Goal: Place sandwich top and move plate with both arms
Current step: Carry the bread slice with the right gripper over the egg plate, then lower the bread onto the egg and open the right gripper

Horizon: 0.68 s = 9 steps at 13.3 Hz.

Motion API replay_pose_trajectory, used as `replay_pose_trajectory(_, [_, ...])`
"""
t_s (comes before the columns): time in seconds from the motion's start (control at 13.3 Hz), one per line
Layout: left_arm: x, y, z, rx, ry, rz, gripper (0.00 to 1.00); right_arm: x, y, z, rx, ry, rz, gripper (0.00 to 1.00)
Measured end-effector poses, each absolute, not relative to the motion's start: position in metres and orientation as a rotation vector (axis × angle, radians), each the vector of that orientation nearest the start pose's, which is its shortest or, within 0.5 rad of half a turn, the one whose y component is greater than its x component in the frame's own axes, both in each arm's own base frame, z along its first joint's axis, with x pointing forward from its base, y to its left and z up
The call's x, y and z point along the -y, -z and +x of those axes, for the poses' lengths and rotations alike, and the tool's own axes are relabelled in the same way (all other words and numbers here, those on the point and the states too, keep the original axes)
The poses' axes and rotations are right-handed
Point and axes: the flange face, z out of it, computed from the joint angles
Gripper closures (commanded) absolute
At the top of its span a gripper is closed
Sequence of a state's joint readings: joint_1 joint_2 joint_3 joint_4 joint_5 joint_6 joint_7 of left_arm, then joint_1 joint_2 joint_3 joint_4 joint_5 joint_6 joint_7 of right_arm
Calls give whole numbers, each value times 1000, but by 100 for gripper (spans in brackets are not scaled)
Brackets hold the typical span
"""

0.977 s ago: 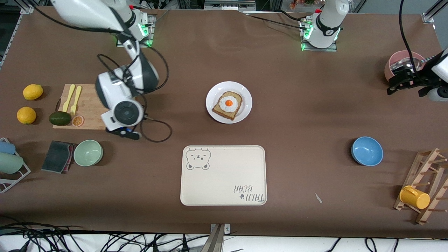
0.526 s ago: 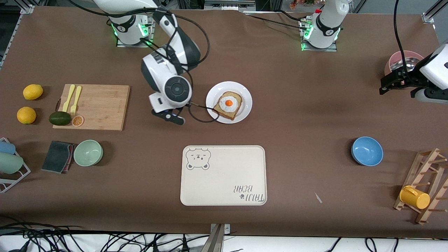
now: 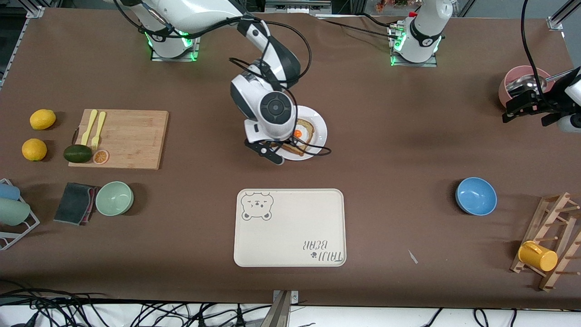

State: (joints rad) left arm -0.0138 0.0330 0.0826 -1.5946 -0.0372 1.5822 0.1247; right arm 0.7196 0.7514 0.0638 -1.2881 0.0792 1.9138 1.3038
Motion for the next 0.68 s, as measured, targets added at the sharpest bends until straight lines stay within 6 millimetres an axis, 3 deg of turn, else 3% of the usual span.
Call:
replay_pose_trajectory(0.38, [-32,-596,563,-95,-68,-3178,0,-547,-269,491,-933,-275,-3024,100])
replay_pose_trajectory(0.6, [-31,-595,563,-96,-71,-3178,0,-557,-264,480,-943,-309,-3018,100])
replay_pose_trajectory(0.68, [-31,-594,564,-96,-72,-3178,0,-558,-260,478,-944,-311,-3021,85])
